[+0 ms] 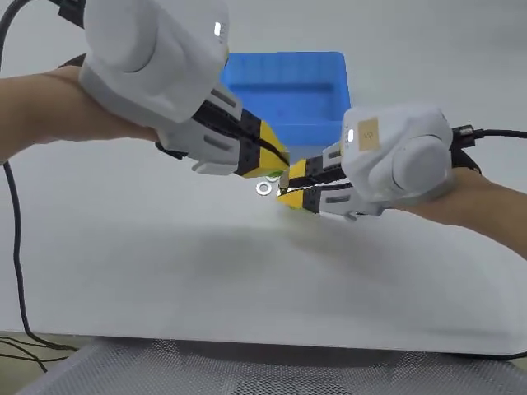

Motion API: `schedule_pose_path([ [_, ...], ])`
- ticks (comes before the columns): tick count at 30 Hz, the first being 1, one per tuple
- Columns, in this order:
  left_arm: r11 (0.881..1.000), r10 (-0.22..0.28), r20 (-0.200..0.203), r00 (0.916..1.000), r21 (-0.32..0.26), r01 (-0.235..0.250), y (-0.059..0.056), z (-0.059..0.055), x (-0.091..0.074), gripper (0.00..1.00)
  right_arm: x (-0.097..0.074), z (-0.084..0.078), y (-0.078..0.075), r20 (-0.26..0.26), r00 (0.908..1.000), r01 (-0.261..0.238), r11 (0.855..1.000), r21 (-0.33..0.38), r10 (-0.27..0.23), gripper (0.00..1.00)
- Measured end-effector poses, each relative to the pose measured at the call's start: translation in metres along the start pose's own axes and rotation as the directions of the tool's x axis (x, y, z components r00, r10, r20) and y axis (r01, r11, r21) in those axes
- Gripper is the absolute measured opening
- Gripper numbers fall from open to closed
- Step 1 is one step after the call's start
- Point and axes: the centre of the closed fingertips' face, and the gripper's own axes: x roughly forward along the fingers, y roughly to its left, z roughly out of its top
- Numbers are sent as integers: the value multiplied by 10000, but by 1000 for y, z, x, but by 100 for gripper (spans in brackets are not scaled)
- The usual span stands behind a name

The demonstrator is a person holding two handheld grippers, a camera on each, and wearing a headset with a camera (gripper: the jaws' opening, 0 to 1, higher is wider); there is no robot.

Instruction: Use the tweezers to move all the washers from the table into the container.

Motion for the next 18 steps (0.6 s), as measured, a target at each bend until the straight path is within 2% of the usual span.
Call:
schedule_pose_path([
  [3,10000,-12,117,9999,98,10,-6,2,0,6,0,0,0,12,10000,29,10000,-24,-29,8],
  [11,9994,90,193,9998,325,-96,-7,3,-2,6,1,0,0,20,9999,103,9999,18,-103,8],
  [14,10000,-45,201,9998,32,45,-11,3,-1,12,1,0,0,15,9999,117,9999,61,-117,8],
  [18,9999,56,133,9999,154,-58,-11,0,0,15,0,0,-1,-17,9999,110,9999,123,-110,8],
])
